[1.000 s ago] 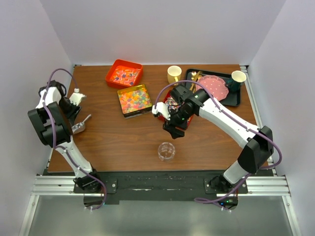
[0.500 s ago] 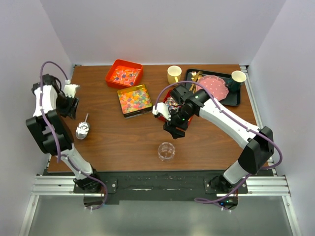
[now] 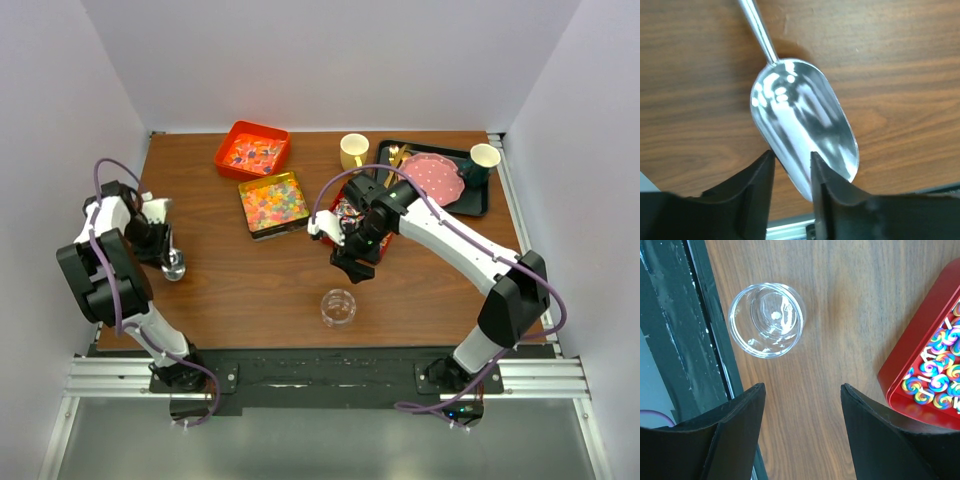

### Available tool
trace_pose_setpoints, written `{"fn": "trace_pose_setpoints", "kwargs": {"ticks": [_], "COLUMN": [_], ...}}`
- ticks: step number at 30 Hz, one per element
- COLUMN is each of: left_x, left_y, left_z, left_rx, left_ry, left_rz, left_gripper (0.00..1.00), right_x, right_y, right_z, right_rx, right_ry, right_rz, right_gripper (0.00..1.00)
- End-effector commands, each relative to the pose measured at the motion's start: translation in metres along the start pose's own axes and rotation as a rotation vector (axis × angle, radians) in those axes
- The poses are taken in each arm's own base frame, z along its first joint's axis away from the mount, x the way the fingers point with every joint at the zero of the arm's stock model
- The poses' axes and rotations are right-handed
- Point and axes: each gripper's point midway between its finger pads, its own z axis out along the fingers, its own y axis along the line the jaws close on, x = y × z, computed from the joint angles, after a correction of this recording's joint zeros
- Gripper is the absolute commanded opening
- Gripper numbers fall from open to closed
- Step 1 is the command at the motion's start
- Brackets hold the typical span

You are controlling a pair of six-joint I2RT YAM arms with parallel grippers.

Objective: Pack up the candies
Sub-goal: Pick up the spatula from the center of the board.

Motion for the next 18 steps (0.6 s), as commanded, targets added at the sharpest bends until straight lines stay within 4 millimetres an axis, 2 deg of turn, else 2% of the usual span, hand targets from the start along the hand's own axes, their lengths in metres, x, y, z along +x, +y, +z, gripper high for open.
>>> {"fn": "trace_pose_setpoints", "kwargs": {"ticks": [1, 3, 4, 6, 8, 10, 13, 17, 18], "left_x": [-0.01, -0.009, -0.009, -0.006, -0.002, -0.004, -0.026, -0.068, -0.067], "left_y": [0.007, 0.009, 0.01, 0.009, 0.007, 0.005, -0.008, -0.025, -0.044], "left_z": [0.009, 0.01, 0.01, 0.01, 0.012, 0.009, -0.013, -0.055, -0.061], "left_rx": [-0.04, -0.054, -0.059, -0.059, -0.05, -0.045, -0.028, -0.063, 0.009], "left_ry": [-0.032, -0.032, -0.032, -0.022, -0.012, -0.021, -0.1, -0.233, -0.245], "left_rz": [-0.03, -0.035, -0.038, -0.04, -0.033, 0.005, 0.202, 0.496, 0.558], "left_gripper": [0.31, 0.28, 0.22, 0.17, 0.06, 0.0, 0.0, 0.0, 0.0], "right_x": [-0.009, -0.006, -0.006, -0.004, -0.004, -0.007, -0.028, -0.062, -0.074], "right_y": [-0.003, -0.003, -0.002, -0.001, -0.002, -0.005, -0.015, -0.04, -0.048], "right_z": [-0.011, -0.011, -0.012, -0.01, -0.009, -0.01, -0.022, -0.049, -0.061], "right_rx": [0.027, 0.03, 0.03, 0.031, 0.038, 0.054, 0.09, 0.147, 0.163], "right_ry": [-0.019, -0.014, -0.015, -0.011, -0.017, -0.028, -0.107, -0.222, -0.261], "right_rz": [-0.019, -0.013, -0.015, -0.008, 0.0, 0.017, 0.049, 0.06, 0.044], "right_gripper": [0.65, 0.65, 0.65, 0.65, 0.65, 0.65, 0.65, 0.68, 0.7]}}
